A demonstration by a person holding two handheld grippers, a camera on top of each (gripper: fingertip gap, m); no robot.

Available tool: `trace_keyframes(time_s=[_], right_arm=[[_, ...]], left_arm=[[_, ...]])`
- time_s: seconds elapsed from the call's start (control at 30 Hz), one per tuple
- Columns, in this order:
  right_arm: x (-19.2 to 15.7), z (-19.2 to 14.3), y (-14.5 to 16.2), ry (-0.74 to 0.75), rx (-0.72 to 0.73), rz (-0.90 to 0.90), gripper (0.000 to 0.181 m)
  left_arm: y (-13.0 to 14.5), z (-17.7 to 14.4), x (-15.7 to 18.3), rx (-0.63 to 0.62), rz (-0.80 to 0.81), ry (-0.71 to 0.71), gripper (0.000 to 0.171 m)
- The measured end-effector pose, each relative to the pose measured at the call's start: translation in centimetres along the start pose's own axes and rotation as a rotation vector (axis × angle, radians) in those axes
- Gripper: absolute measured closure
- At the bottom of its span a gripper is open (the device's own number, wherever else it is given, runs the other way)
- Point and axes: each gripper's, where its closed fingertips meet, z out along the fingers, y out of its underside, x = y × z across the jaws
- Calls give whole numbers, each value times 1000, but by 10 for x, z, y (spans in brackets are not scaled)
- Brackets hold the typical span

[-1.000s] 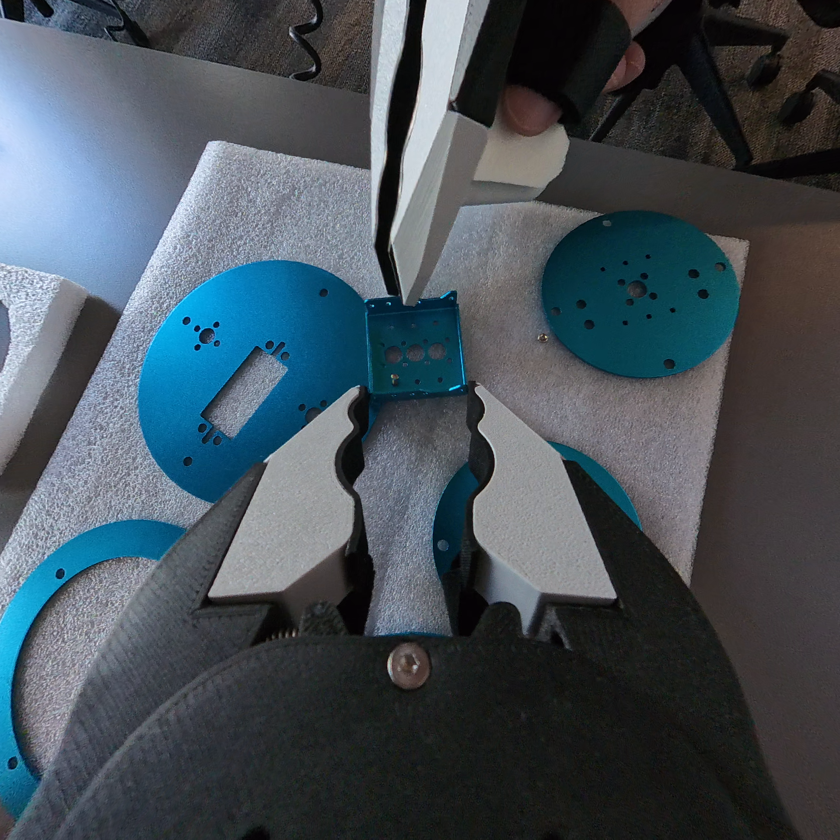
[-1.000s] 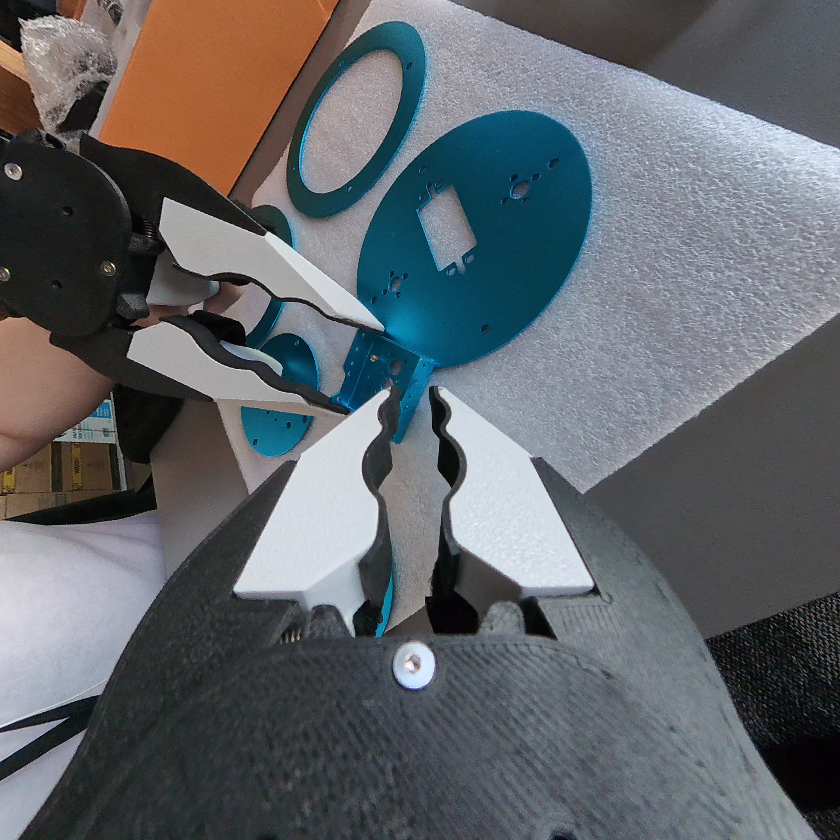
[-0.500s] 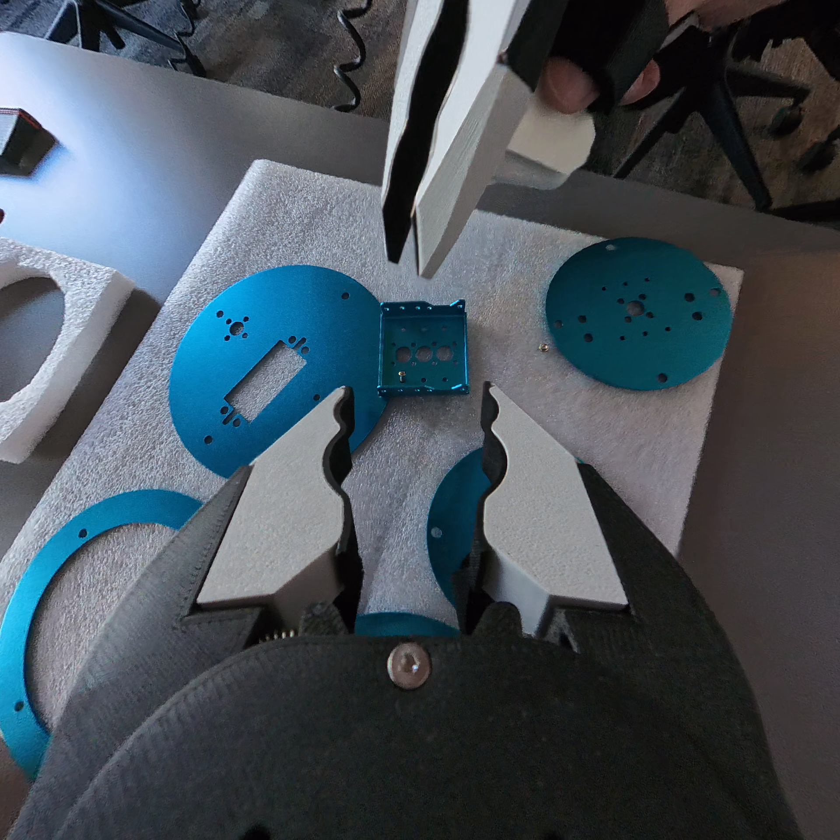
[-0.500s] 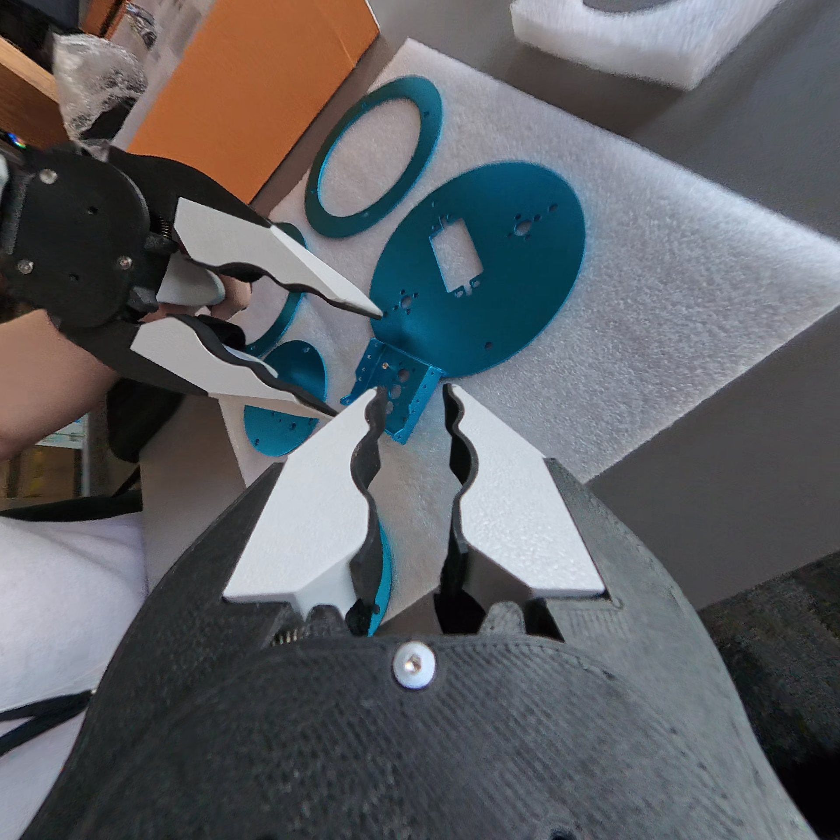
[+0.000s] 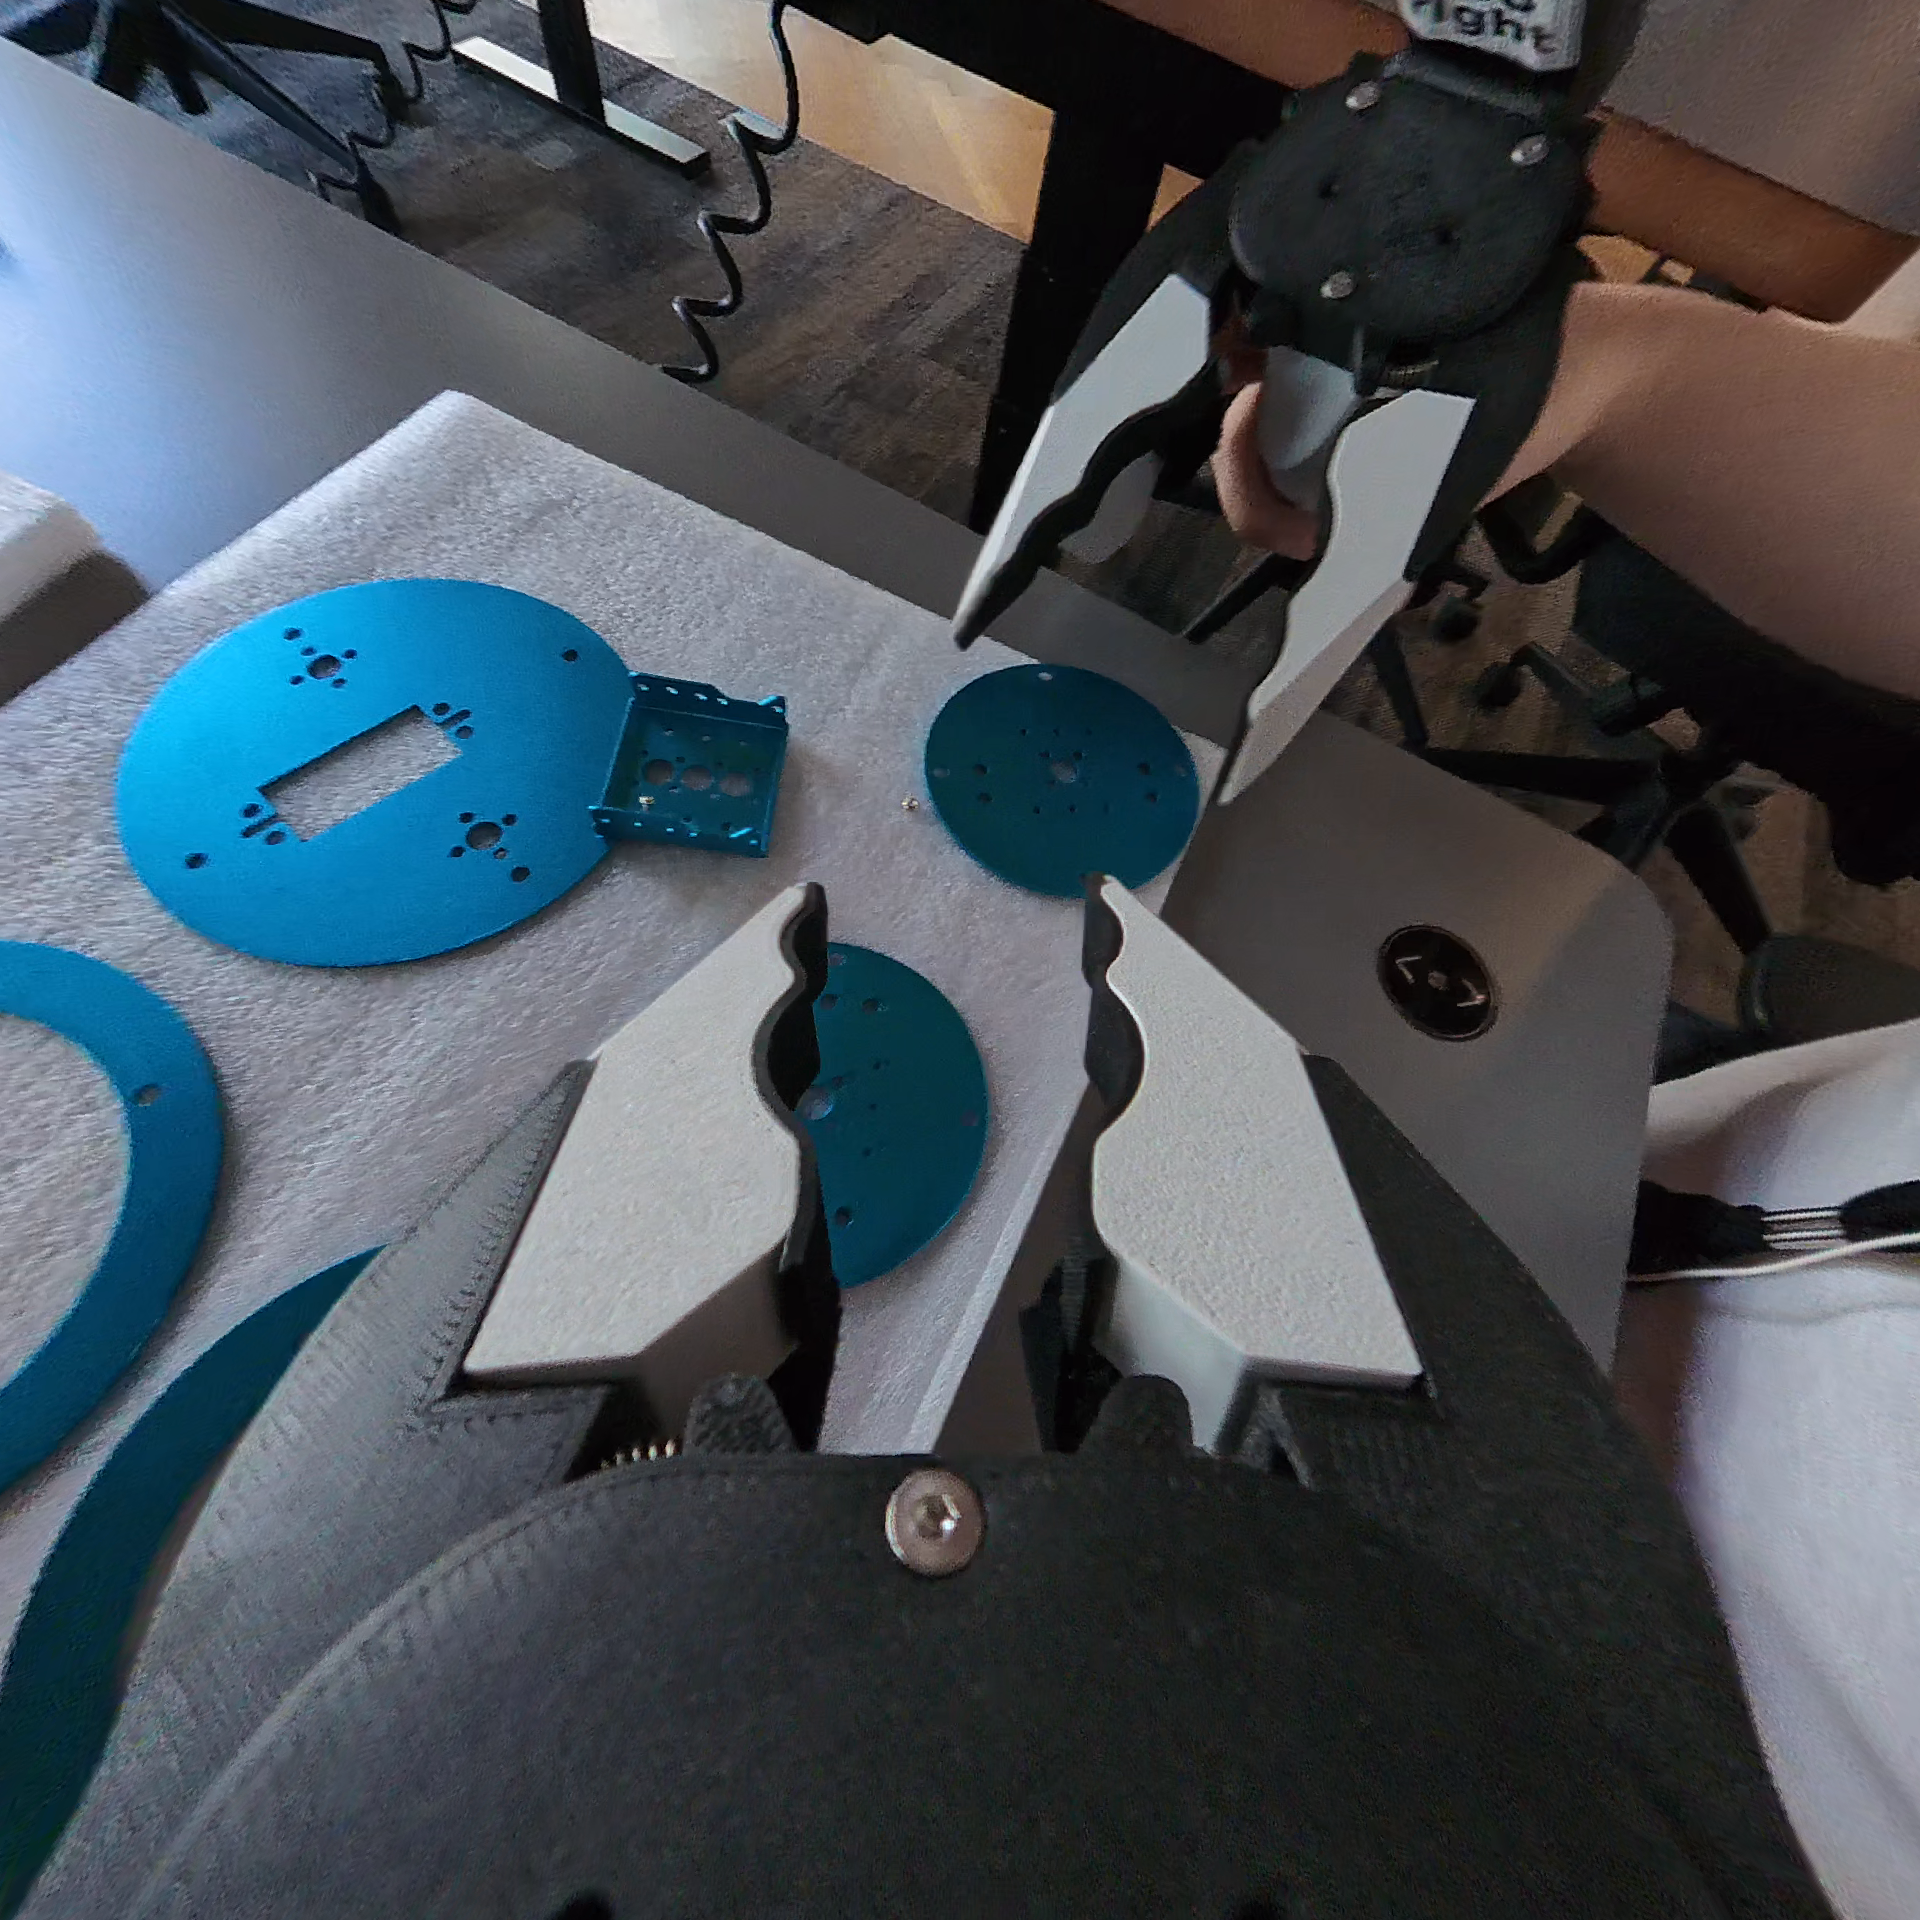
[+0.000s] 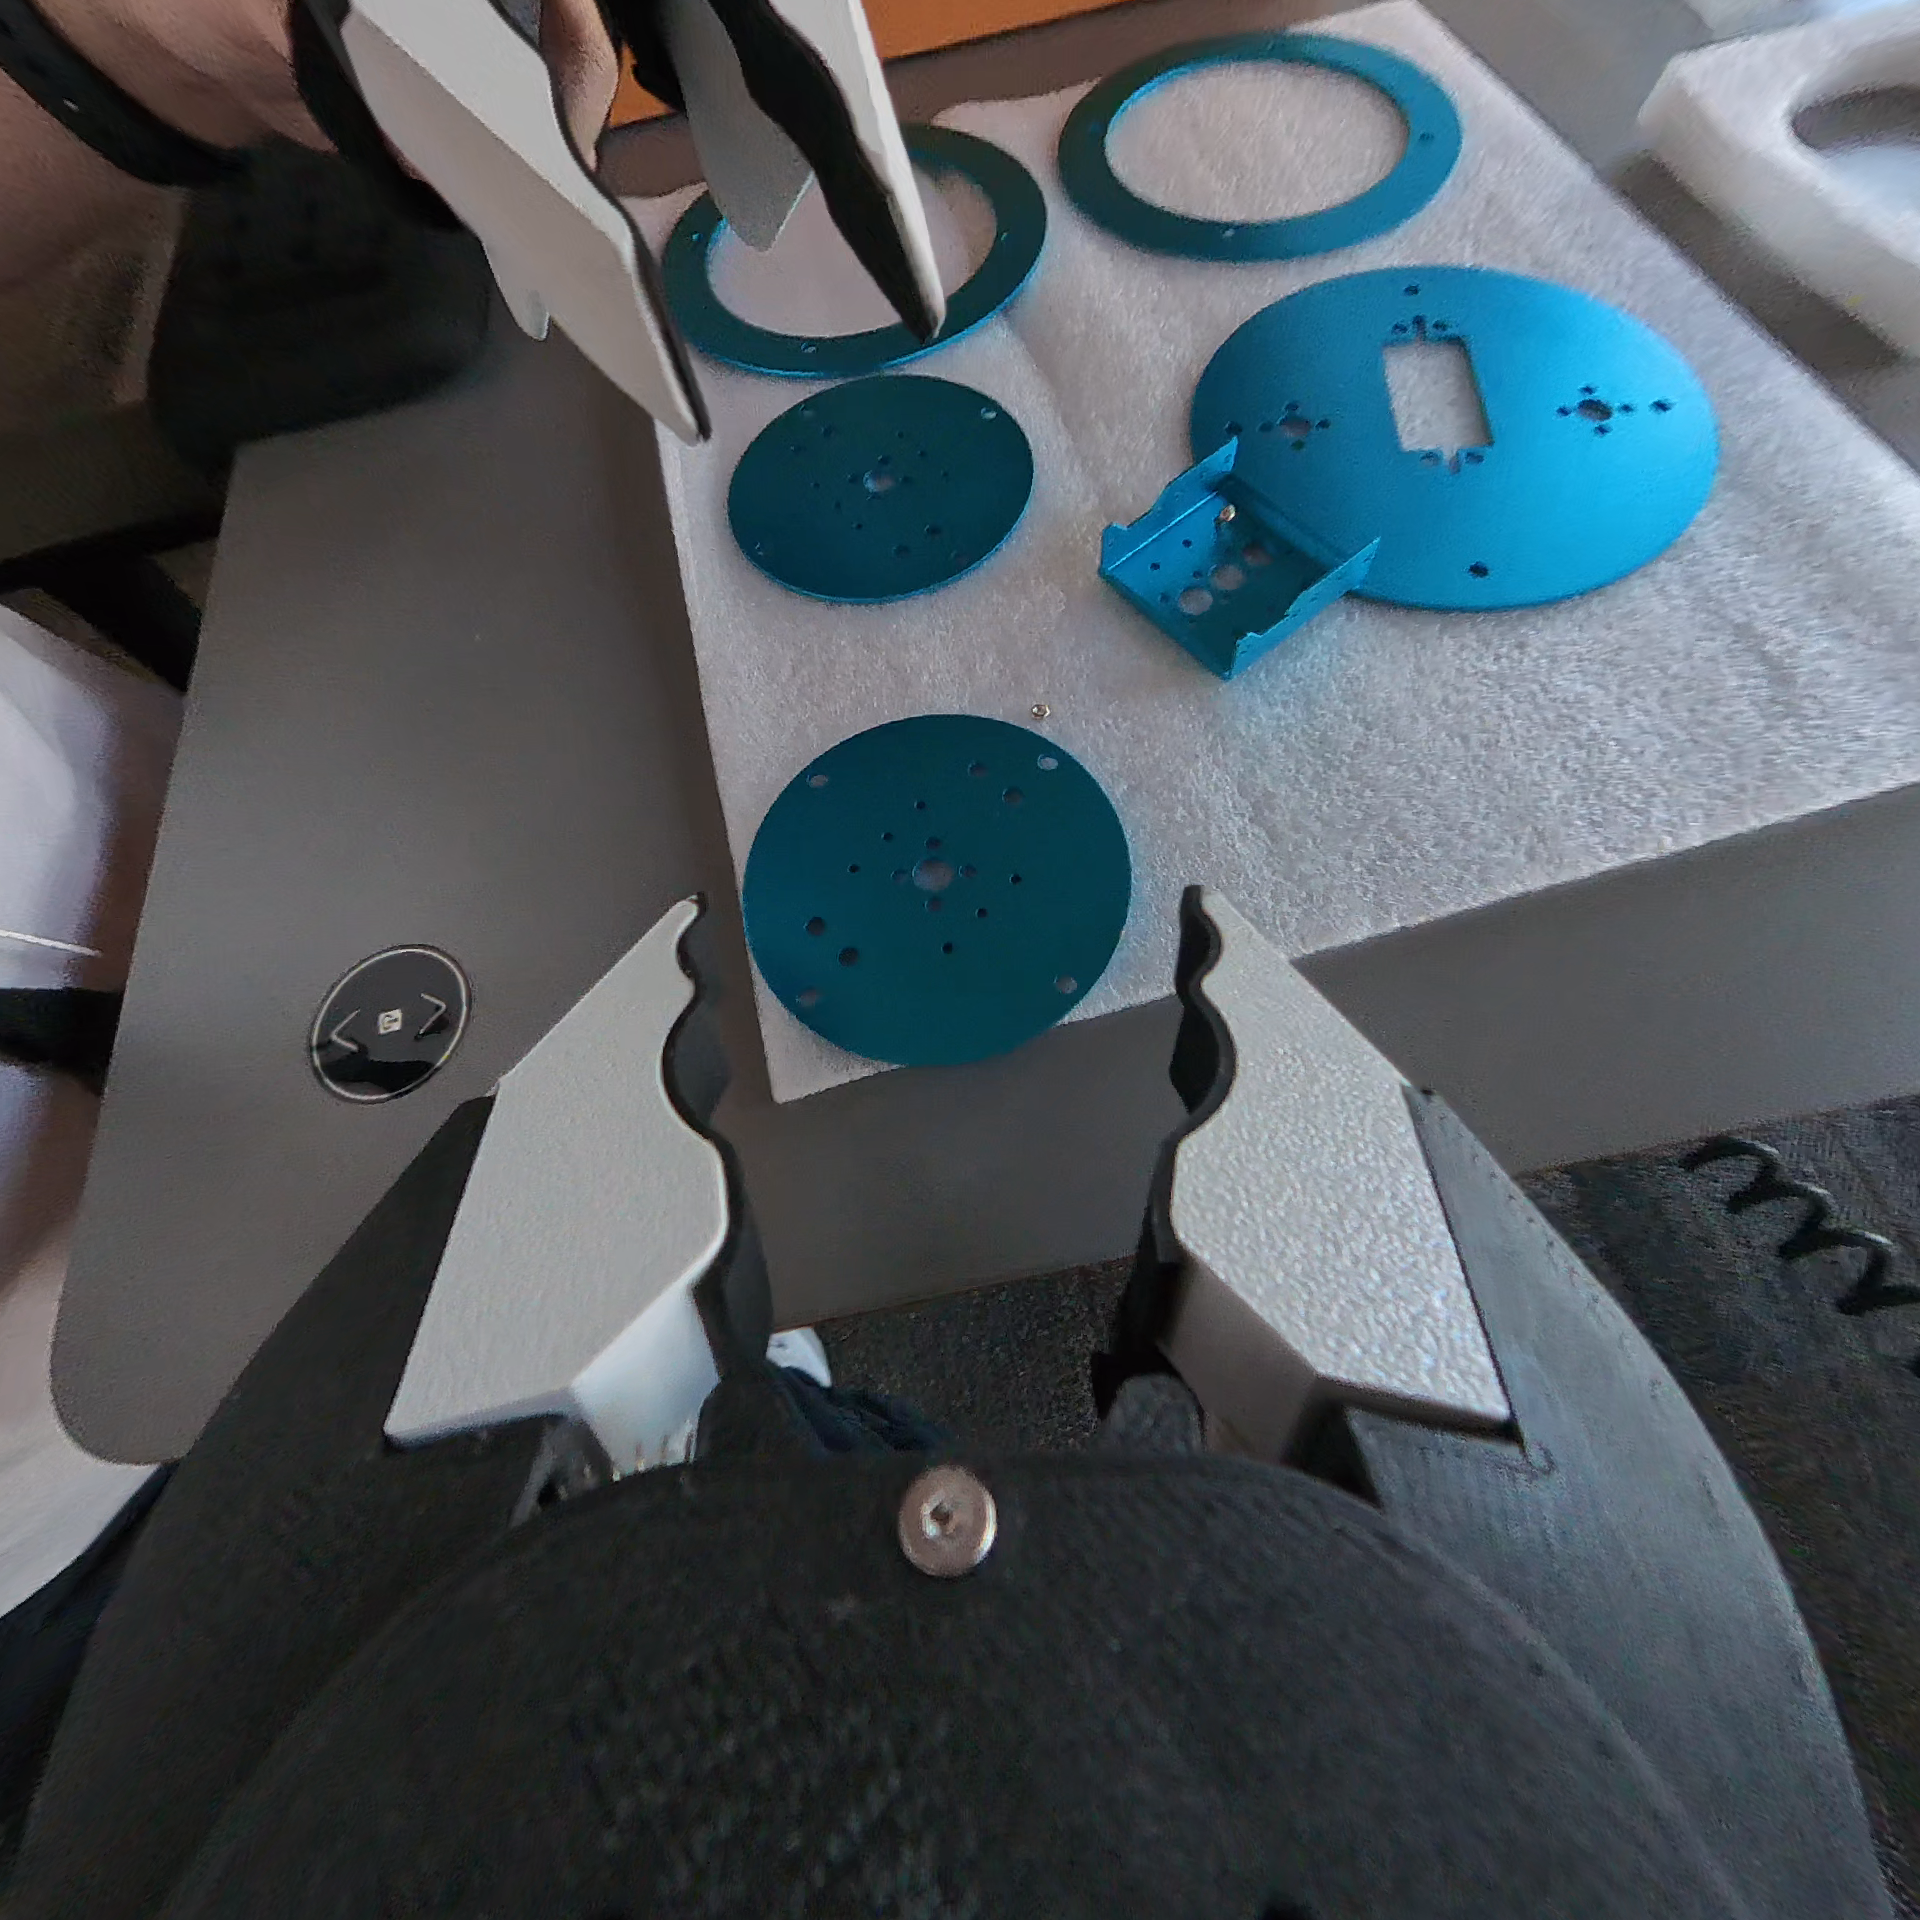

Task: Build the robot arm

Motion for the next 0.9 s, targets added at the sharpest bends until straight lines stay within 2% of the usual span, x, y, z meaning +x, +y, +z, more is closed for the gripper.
trace_keyframes(time_s=[0.1, 0.23, 0.3, 0.43, 0.63, 0.73, 0.9], right_arm=[[6, 6, 3, -32, -52, 26, 103], [8, 6, 6, -7, -119, -86, 114], [3, 6, 4, -11, -104, -139, 122], [-1, 7, 5, -40, -85, -120, 110], [2, 8, 6, -42, -65, -119, 110], [2, 8, 5, -43, -21, -103, 110], [2, 5, 6, -30, -8, -104, 111]], left_arm=[[-1, 8, 11, -20, -91, 78, 124], [4, 19, 22, -58, -239, 137, 132], [8, 26, 27, -89, -322, 166, 130], [11, 34, 30, -140, -442, 171, 134], [17, 45, 20, -215, -585, 104, 129], [18, 48, 18, -242, -617, 89, 136], [11, 52, 22, -246, -752, 163, 139]])
